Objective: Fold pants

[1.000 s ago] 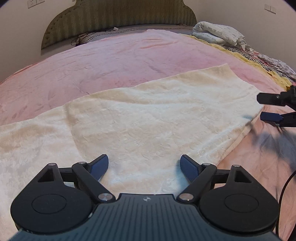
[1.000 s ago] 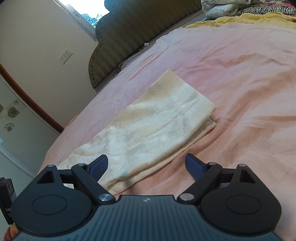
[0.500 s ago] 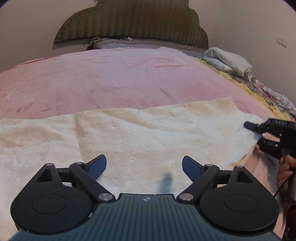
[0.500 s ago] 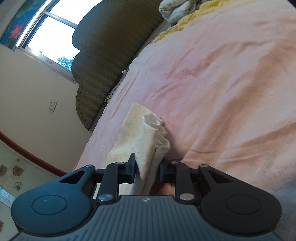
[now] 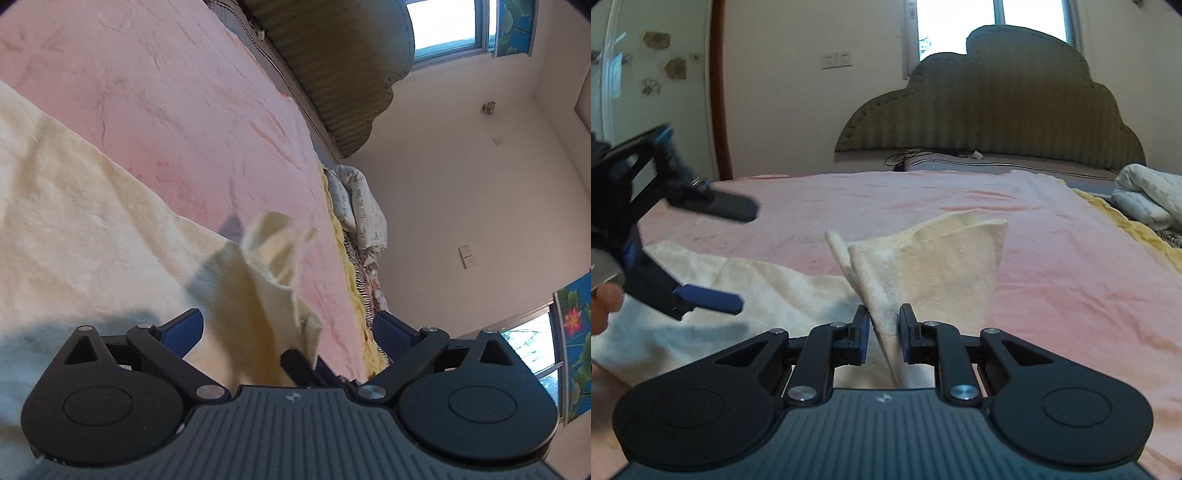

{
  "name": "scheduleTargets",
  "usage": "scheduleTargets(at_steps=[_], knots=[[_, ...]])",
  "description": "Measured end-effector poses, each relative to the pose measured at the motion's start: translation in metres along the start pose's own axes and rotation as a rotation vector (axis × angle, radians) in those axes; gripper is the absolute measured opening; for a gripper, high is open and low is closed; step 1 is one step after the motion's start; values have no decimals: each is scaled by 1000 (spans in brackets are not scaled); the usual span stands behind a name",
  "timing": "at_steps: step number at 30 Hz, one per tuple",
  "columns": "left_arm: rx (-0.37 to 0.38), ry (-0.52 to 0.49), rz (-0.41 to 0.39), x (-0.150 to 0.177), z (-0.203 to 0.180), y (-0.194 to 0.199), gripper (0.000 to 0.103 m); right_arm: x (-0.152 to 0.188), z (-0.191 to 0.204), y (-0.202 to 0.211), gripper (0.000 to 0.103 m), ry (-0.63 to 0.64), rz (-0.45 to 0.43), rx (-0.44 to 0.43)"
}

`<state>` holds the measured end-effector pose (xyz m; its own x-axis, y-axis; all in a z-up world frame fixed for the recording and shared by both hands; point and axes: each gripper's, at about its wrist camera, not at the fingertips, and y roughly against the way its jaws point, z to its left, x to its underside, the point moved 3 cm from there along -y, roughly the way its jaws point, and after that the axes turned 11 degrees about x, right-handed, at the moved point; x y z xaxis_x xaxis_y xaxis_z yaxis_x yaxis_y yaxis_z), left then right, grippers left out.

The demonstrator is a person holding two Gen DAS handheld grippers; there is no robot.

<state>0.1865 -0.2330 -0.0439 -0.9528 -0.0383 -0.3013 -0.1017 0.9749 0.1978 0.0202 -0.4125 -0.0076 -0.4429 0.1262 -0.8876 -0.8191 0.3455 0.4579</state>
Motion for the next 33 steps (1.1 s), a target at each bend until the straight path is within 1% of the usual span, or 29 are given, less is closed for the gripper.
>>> scheduleTargets(at_steps=[1, 2, 3, 4, 7, 8, 9, 10, 11, 12, 13, 15, 16, 17, 20, 22, 26, 27, 29, 31, 32, 33], knots=[[6, 16, 13, -2, 2, -8, 100, 1, 5, 2, 16, 8, -1, -10], [-7, 43, 19, -4, 6, -15, 100, 2, 8, 4, 16, 25, -4, -8], [-20, 80, 17, -7, 12, -23, 100, 2, 10, 6, 16, 46, -8, 2], [-15, 101, 20, -9, 15, -29, 100, 3, 12, 7, 16, 68, -11, 10], [-26, 159, 11, -16, 26, -47, 100, 2, 16, 10, 16, 91, -10, -7], [-31, 164, 12, -19, 28, -52, 99, 3, 17, 12, 16, 102, -9, -16], [-38, 159, 10, -21, 28, -56, 94, 4, 21, 13, 16, 118, -10, -24], [-48, 149, 9, -23, 27, -57, 84, 4, 24, 14, 16, 135, -10, -31], [-58, 130, 14, -24, 26, -58, 77, 5, 28, 14, 16, 153, -9, -38], [-77, 104, 20, -25, 25, -57, 61, 6, 32, 15, 16, 168, -5, -48], [-107, 72, 25, -25, 23, -55, 37, 8, 36, 14, 16, 177, 2, -55], [-167, 17, 25, -25, 23, -44, 14, 9, 43, 13, 16, 195, 6, -54], [-190, -1, 13, -24, 23, -36, 13, 8, 46, 13, 16, 198, 7, -61], [-201, -18, -3, -23, 21, -28, 7, 7, 49, 12, 16, 196, 7, -75], [-261, -83, -55, -23, 14, 10, 6, 1, 65, 14, 16, 211, -6, -132], [-316, -161, -93, -21, 5, 40, 6, -3, 79, 16, 17, 225, -15, -186], [-459, -297, -169, -13, -10, 91, 6, -6, 119, 18, 17, 278, -31, -316], [-513, -321, -184, -10, -11, 102, 6, -6, 128, 16, 17, 296, -33, -339], [-593, -335, -197, -8, -8, 119, 6, -4, 149, 13, 17, 330, -31, -391], [-650, -356, -219, -6, 0, 129, 6, 0, 164, 8, 17, 353, -22, -427], [-671, -364, -227, -5, 4, 131, 6, 2, 170, 7, 17, 363, -20, -437], [-684, -364, -220, -5, 10, 136, 7, 4, 174, 4, 17, 369, -15, -444]])
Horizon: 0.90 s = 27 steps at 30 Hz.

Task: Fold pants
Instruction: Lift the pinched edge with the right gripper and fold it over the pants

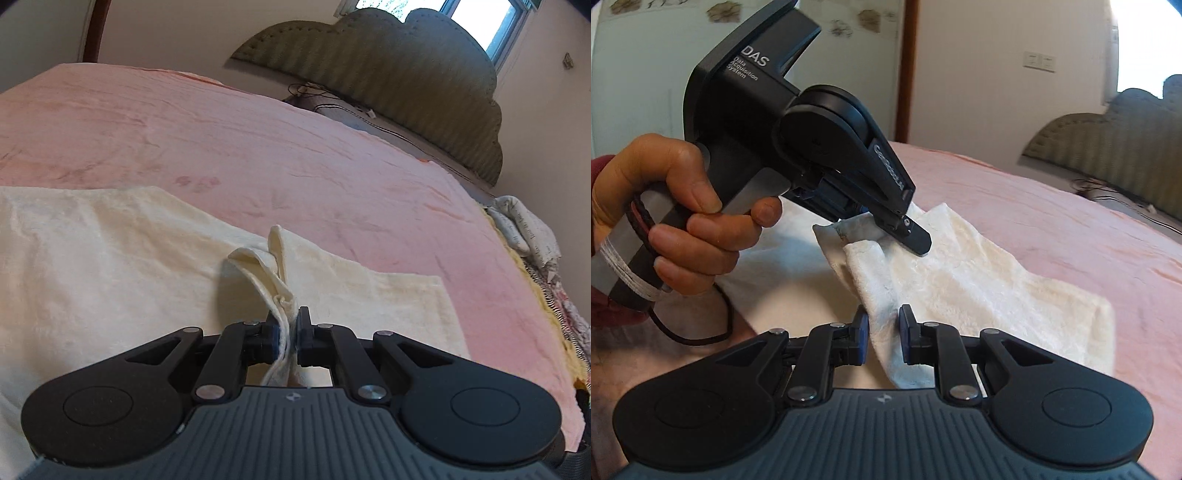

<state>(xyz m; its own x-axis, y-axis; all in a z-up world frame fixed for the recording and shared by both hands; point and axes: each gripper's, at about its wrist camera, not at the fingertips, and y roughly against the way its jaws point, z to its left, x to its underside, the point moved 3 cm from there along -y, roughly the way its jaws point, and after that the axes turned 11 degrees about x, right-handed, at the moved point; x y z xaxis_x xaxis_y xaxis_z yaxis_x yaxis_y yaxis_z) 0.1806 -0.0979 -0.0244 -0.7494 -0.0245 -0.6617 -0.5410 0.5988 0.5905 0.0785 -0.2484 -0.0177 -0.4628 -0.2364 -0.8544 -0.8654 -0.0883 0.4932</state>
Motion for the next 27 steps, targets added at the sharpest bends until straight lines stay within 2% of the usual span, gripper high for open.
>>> scheduleTargets(at_steps=[2, 3, 5, 7, 10, 12, 16, 20, 22, 25, 27], knots=[[-4, 23, 47, 4, 11, -5, 11, 2, 7, -10, 17, 15, 32, -12], [-2, 42, 46, 6, 16, -2, 23, 3, 9, -14, 17, 29, 55, -13], [5, 56, 28, 2, 20, 6, 30, 4, 12, -15, 20, 35, 59, 4], [-52, 48, 0, -1, 24, 14, 48, 1, 10, -6, 21, 24, 50, -7], [-125, 40, -52, -7, 31, 31, 53, -4, 10, 10, 21, -19, 10, -47], [-137, 65, -48, -10, 35, 39, 53, -5, 11, 10, 21, -12, 9, -44], [-67, 128, -41, -9, 33, 54, 54, -4, 24, -4, 21, 57, 40, -28], [10, 160, -31, -7, 28, 64, 55, -2, 37, -3, 22, 129, 10, 37], [63, 177, -10, -6, 24, 64, 60, -3, 35, -2, 22, 100, 0, 66], [158, 233, 57, -2, 22, 57, 61, -8, 22, 1, 22, 35, -25, 110], [203, 278, 94, 3, 24, 49, 62, -10, 16, 2, 22, 11, -17, 107]])
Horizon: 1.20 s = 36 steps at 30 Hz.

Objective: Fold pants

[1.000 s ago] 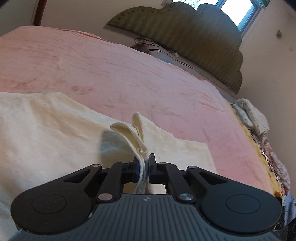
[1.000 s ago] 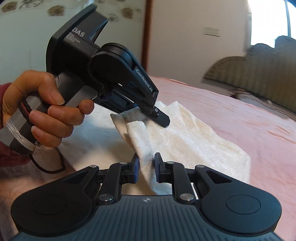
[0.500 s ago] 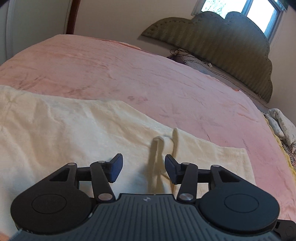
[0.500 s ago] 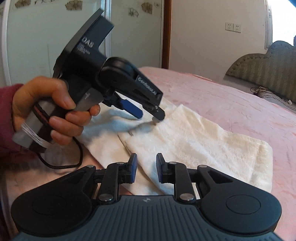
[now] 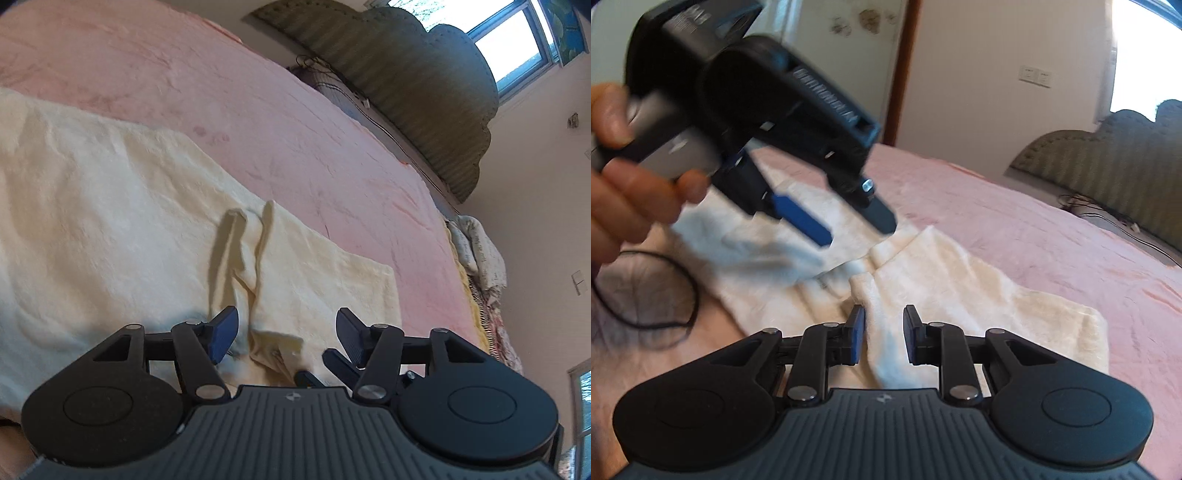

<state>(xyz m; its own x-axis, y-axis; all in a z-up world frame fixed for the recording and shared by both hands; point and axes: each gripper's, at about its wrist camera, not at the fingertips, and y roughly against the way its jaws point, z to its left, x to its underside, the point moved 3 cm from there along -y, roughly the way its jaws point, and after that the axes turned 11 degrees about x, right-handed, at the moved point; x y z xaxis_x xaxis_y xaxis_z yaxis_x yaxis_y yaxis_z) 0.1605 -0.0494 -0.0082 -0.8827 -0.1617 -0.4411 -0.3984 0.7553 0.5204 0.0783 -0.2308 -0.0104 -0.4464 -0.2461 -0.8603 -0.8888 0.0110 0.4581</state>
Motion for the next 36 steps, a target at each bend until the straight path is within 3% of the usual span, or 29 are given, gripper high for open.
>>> scheduleTargets(at_steps=[6, 14, 15, 16, 17, 19, 22, 26, 27, 28, 31, 34, 36], knots=[[48, 87, 74, 8, 8, -21, 62, 3, 7, -4, 22, 27, 46, -37], [131, 138, 42, 3, 8, -23, 62, 7, 21, -14, 25, 112, 33, 23], [131, 133, 40, 2, 7, -21, 64, 6, 18, -14, 23, 95, 32, 18], [119, 124, 36, 1, 7, -20, 66, 5, 14, -11, 11, 72, 23, 11], [102, 122, 28, 0, 8, -19, 67, 3, 9, -9, 8, 45, 11, 13], [93, 137, 19, -3, 11, -18, 71, -2, -7, -3, 8, -43, -14, 6], [141, 190, 52, -6, 16, -27, 73, -7, -30, 3, 8, -163, -15, -35], [150, 270, 49, -11, 26, -50, 72, -9, -36, 11, 8, -204, -23, -95], [160, 288, 43, -13, 30, -54, 65, -9, -31, 12, 9, -177, -17, -113], [152, 300, 45, -14, 32, -57, 46, -9, -27, 14, 9, -154, -13, -130], [129, 291, 54, -15, 35, -57, 7, -10, -34, 22, 10, -204, -51, -174], [129, 277, 33, -13, 37, -51, 1, -9, -70, 18, 10, -425, -55, -208], [121, 248, 6, -12, 35, -44, 1, -5, -80, 3, 11, -464, 13, -147]])
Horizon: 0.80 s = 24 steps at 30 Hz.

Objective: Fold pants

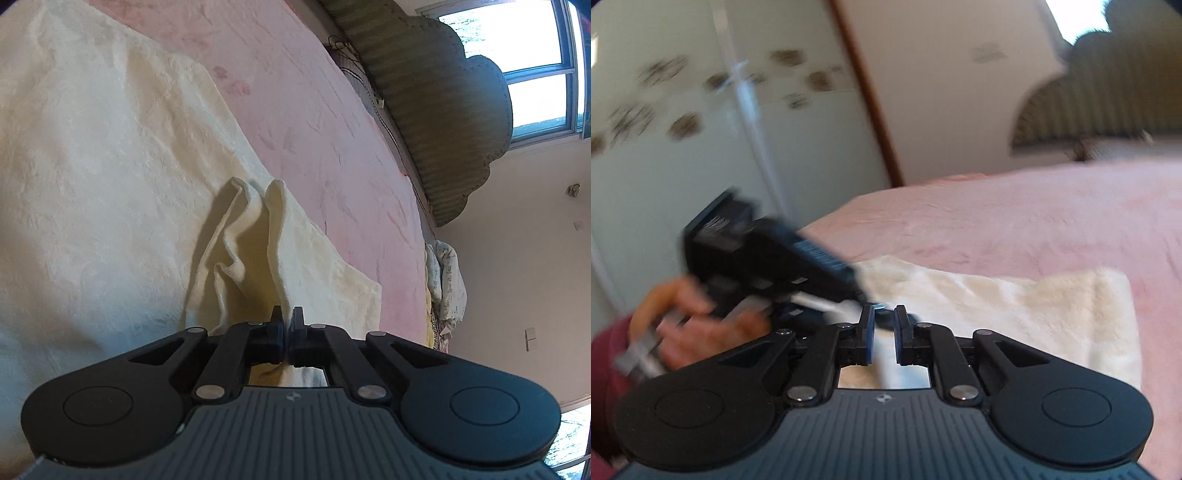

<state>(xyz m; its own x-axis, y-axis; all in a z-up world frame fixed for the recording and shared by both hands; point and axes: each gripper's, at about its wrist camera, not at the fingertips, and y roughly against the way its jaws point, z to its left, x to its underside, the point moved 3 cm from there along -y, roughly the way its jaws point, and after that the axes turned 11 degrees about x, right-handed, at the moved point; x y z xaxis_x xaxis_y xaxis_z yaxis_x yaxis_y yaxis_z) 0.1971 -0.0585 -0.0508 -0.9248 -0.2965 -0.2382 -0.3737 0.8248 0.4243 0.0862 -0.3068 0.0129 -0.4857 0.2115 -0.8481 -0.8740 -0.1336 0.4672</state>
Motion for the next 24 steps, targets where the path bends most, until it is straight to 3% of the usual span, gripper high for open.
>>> scheduleTargets(at_steps=[2, 3, 6, 9, 12, 13, 15, 16, 19, 24], knots=[[-17, -45, -28, 2, -5, 9, 1, 6, 1, -18, 11, 55, 87, 95], [-24, -64, -39, 4, -8, 15, 1, 9, 4, -23, 11, 69, 108, 100], [-97, -146, -67, 4, -12, 21, 1, 13, 25, -27, 11, 101, 103, 16], [-162, -158, -53, 2, -2, 14, 1, 19, 39, -42, 12, 185, 119, 40], [-156, -168, -41, 2, 6, 15, 2, 23, 36, -46, 13, 180, 144, 71], [-161, -183, -36, 2, 6, 15, 4, 23, 35, -43, 15, 172, 136, 63], [-169, -183, -35, 3, 6, 16, 14, 22, 35, -41, 27, 165, 136, 51], [-174, -185, -34, 3, 5, 16, 14, 24, 36, -42, 34, 172, 140, 57], [-181, -187, -41, 4, 3, 23, 15, 26, 40, -48, 35, 193, 145, 72], [-287, -267, -144, -6, -12, 46, 19, 22, 45, -46, 36, 208, 128, 55]])
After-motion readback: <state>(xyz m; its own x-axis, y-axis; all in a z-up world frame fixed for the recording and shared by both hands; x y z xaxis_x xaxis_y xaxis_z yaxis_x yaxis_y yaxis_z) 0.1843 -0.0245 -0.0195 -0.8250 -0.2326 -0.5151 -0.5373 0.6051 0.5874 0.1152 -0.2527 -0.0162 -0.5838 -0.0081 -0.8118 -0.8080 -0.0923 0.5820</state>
